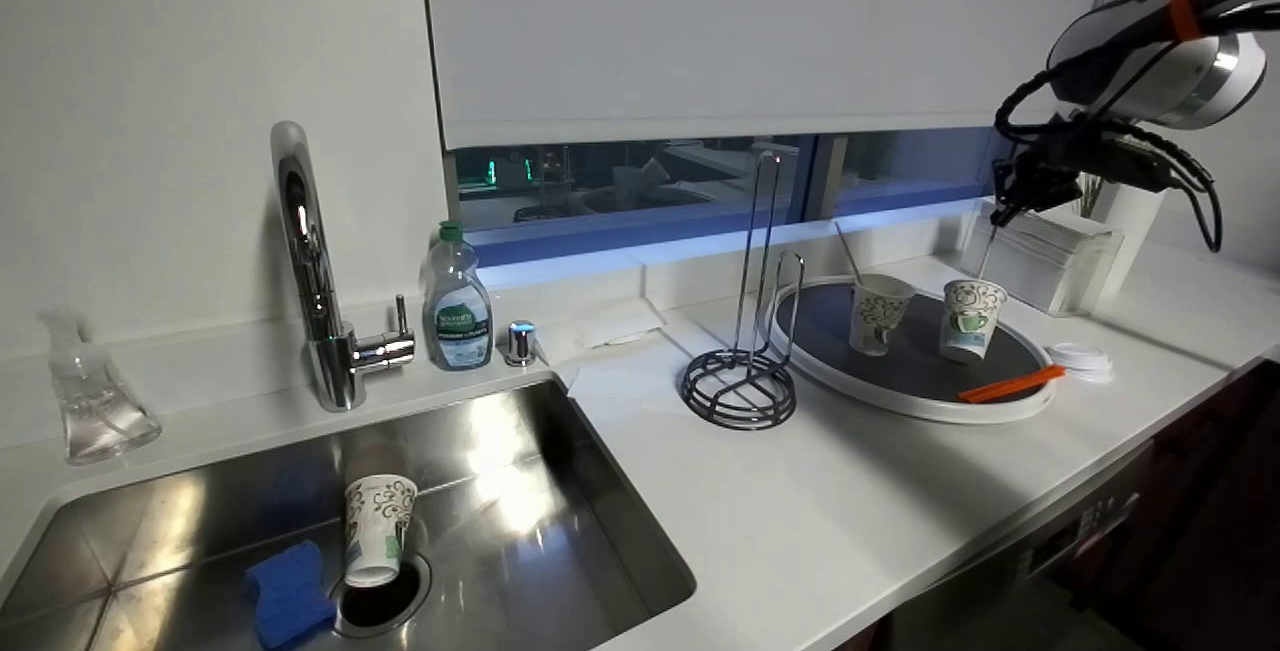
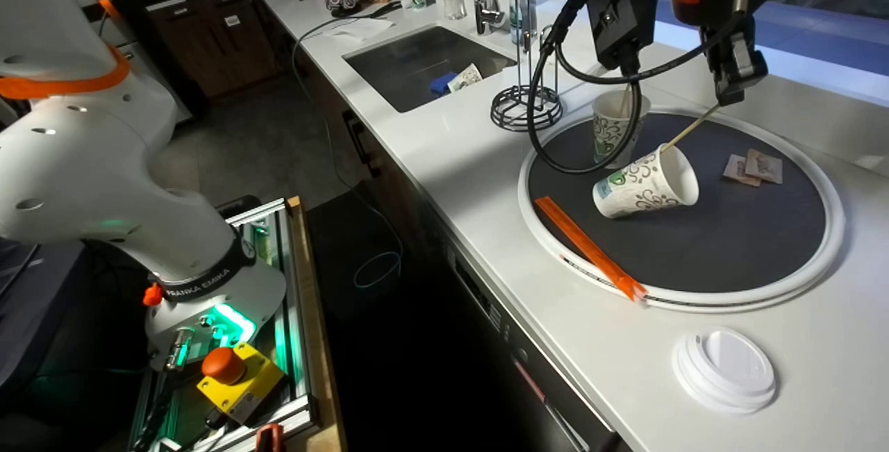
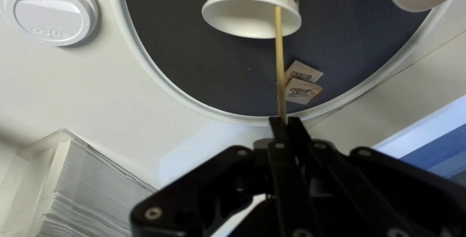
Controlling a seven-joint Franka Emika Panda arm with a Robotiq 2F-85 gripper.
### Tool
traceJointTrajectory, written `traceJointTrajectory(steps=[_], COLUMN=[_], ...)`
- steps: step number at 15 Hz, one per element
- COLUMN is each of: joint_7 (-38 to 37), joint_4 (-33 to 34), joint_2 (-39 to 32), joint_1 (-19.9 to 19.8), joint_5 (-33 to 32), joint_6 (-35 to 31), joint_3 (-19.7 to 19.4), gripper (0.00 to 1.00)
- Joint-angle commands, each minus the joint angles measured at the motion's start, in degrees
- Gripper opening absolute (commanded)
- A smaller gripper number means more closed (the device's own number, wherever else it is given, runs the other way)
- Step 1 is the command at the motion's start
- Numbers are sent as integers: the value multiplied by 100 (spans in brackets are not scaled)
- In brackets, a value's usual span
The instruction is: Move the cup on the right to the left then exchange the stirrers in the coffee cups.
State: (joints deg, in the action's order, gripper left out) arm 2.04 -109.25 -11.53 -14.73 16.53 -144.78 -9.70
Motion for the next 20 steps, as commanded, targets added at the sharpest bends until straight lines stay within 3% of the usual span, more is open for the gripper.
traceJointTrajectory(steps=[1,20], joint_7=[285,463], joint_4=[-202,-818], joint_2=[226,903], joint_1=[-13,91], joint_5=[189,-513], joint_6=[117,320], joint_3=[105,-54], gripper=[2,2])
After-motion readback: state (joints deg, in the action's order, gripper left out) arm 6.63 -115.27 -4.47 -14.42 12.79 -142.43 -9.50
